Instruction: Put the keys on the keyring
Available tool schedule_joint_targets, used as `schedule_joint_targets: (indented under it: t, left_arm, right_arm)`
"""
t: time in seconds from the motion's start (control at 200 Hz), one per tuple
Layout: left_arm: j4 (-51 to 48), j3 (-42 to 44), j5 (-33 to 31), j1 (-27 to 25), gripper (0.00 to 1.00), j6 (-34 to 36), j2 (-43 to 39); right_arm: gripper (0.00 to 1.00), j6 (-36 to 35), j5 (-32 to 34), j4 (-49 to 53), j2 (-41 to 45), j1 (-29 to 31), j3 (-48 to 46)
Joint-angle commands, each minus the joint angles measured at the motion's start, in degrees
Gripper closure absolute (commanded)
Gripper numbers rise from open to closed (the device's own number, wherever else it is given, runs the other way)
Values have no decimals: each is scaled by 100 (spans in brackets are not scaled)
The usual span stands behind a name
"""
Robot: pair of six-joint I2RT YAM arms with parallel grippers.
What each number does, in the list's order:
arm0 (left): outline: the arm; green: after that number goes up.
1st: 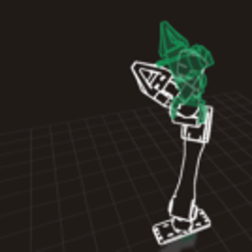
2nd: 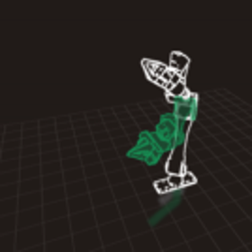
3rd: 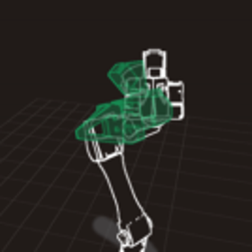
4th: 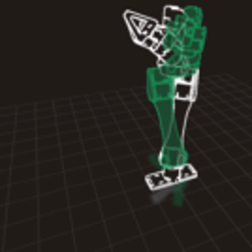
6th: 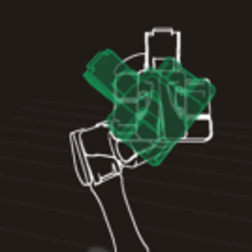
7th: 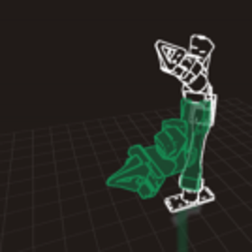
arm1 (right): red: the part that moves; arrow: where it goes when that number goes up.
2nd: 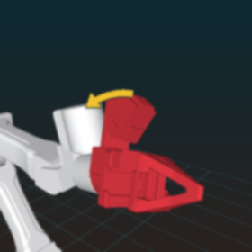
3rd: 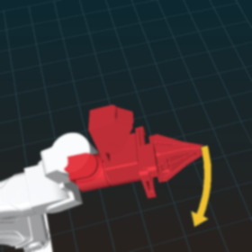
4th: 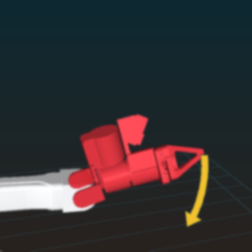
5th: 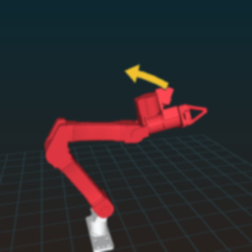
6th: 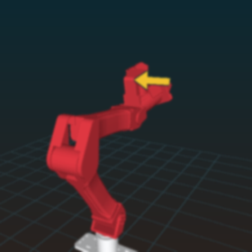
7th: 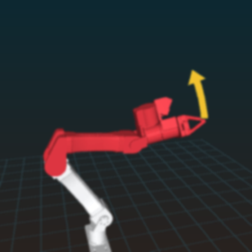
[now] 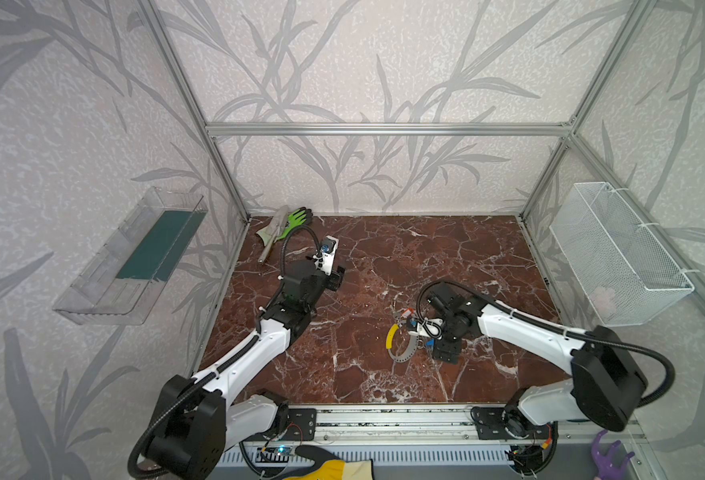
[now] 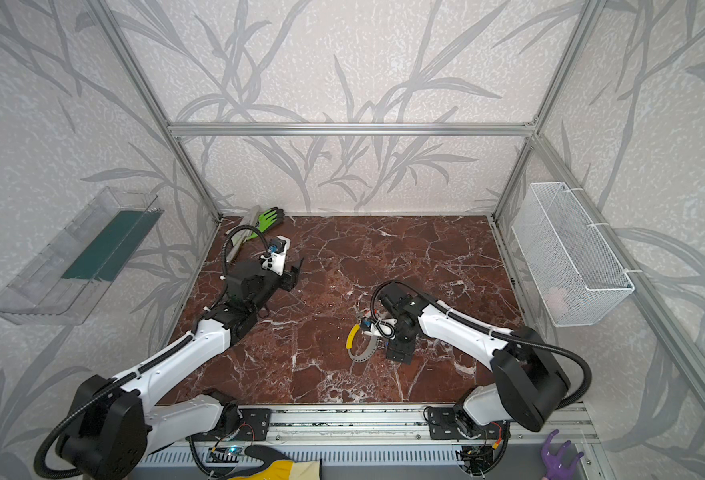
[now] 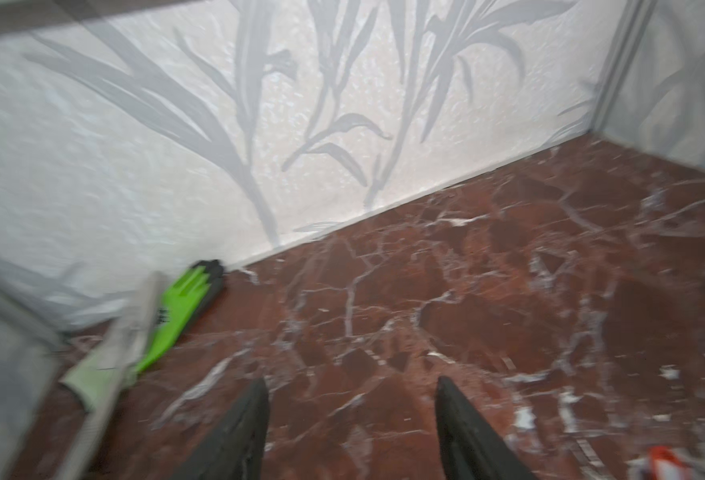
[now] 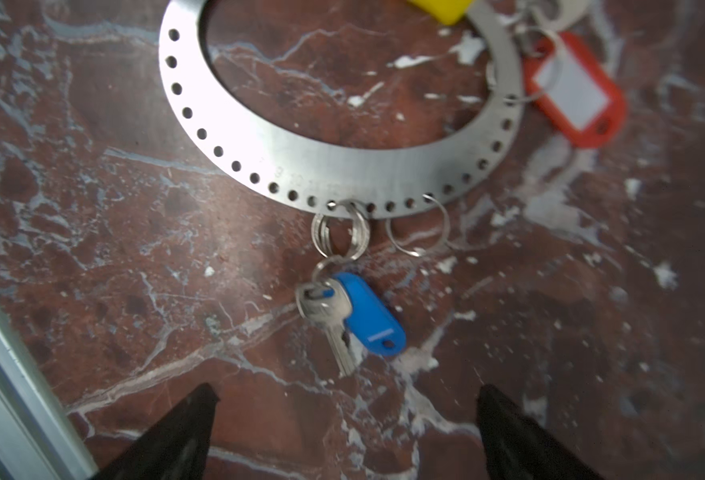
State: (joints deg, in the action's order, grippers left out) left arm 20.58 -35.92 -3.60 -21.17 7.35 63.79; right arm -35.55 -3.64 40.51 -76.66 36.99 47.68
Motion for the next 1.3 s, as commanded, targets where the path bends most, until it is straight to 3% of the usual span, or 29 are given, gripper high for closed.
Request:
schedule_joint_targets:
  t: [0.0,0.08,0.17,0.255,0.41,0.505,0.6,0.7,0.755,0.8,0.865,0.985,1.294]
  left_arm:
    - [-237,426,-1408,117,19,-384,-531]
    - [-29,902,-2170,302,1,-751,-846]
    - [-179,1269,-2667,538,1,-913,-1029]
    - [131,1673,-2604,806,1,-871,-1029]
    - [1786,2209,-2026,1099,1,-761,-208]
    - [2665,2177,-1672,1145,1,-541,654]
    - [3226,1941,-1303,1225,1,-146,1467]
    - [4159,2079,-968,1718,1,-555,2238]
    - [4625,1969,-596,1910,1,-587,2721]
    - [4006,1745,-506,1939,1,-579,2664]
    - [2993,1465,-615,1942,1,-698,2363]
    - [4201,1744,-1007,1929,1,-669,2729]
    - [3574,1487,-1069,1958,1,-806,2656]
  right_arm:
    - [1,650,23,-860,1095,-656,-384]
    - [1,1562,-367,-2660,1891,-1495,-1166]
    - [1,2824,-505,-5238,2331,-2490,-2423]
    - [1,3080,-164,-6573,2214,-2954,-3063]
    - [1,2976,-145,-8203,739,-3189,-3172]
    - [1,3031,-146,-10501,-686,-3192,-3401]
    - [1,2935,-424,-11910,-1781,-3216,-3517]
    - [1,2978,-217,-11171,-1325,-3233,-3546]
    - [1,2904,-534,-10924,-1388,-3259,-3346]
    - [1,2856,-804,-10916,-1551,-3259,-3183]
    - [1,2895,-650,-10147,-1326,-3276,-2979]
    - [1,2981,-647,-10282,-1428,-3338,-2939]
    - [1,2917,-809,-9863,-1403,-3348,-2733]
